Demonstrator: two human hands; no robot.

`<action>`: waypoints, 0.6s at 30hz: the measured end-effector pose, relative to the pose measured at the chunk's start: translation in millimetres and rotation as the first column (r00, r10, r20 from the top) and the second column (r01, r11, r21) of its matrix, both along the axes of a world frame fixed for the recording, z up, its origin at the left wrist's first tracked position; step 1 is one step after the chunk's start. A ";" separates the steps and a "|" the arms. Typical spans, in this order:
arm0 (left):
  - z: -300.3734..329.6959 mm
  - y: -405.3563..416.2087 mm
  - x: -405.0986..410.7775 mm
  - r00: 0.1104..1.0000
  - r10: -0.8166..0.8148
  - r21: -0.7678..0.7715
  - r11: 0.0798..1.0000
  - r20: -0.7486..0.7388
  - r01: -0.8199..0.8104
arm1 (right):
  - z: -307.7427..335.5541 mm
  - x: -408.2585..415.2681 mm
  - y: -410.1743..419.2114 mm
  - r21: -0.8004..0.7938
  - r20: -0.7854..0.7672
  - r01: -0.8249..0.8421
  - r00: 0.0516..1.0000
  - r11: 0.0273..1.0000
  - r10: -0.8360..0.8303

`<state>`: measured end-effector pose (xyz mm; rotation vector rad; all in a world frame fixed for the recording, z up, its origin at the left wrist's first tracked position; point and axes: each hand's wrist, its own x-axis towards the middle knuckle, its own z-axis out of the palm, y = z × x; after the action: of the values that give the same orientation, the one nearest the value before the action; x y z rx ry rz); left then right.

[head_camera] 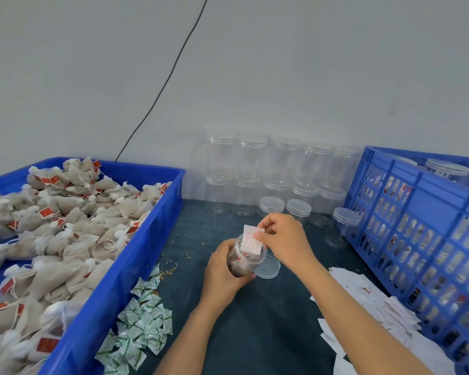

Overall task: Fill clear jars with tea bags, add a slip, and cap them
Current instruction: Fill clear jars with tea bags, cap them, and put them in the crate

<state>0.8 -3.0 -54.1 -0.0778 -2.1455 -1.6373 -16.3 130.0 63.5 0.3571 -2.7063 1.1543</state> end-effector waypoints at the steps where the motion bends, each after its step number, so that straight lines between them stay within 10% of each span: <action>1: 0.2 0.1 0.2 1.000 0.008 0.006 1.000 -0.006 -0.008 | -3.5 -0.1 -2.9 0.060 -0.001 0.030 1.000 0.998 -0.030; 13: -0.6 1.6 0.9 0.994 0.094 -0.062 0.993 -0.048 -0.096 | -19.1 0.2 -18.4 0.551 -0.250 0.075 0.965 0.831 0.078; 18: -0.1 1.1 1.5 0.992 0.111 -0.098 0.988 -0.059 -0.116 | -23.9 1.0 -18.7 0.511 -0.334 0.107 0.939 0.853 0.083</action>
<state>2.3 -1.9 -54.2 -0.0290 -2.1499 -1.4471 -15.4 111.3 39.7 0.5541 -2.6414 0.2744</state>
